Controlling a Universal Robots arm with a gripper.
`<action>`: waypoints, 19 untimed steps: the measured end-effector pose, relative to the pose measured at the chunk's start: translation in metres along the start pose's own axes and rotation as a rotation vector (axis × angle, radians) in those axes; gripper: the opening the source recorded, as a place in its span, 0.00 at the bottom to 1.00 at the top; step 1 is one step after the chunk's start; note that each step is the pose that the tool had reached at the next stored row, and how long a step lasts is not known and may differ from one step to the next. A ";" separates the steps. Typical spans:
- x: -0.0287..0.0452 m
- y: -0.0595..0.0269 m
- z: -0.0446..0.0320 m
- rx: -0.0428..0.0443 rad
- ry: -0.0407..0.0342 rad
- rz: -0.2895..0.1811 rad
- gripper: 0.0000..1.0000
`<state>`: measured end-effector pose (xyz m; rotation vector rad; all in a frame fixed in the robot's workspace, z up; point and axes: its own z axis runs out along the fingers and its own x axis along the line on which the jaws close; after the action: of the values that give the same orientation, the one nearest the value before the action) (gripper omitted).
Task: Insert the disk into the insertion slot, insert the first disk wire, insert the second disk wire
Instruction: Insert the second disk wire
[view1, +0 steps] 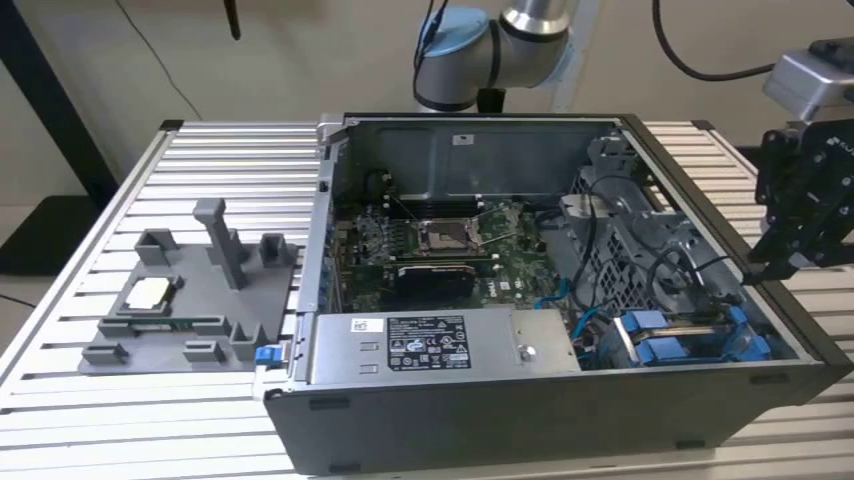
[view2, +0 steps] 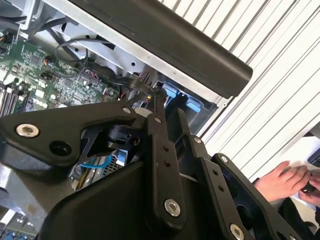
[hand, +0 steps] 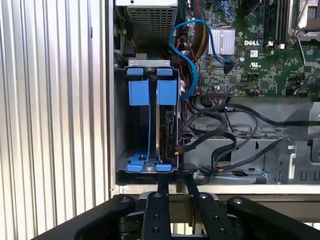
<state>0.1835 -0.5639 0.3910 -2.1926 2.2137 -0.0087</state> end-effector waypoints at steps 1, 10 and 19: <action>0.0000 -0.0016 0.0001 -0.0018 0.0000 0.000 0.27; -0.0001 -0.0037 0.0001 -0.0031 0.0000 0.000 0.27; -0.0001 -0.0070 0.0002 -0.0034 0.0000 0.000 0.27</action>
<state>0.1905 -0.5638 0.3910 -2.1943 2.2154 -0.0049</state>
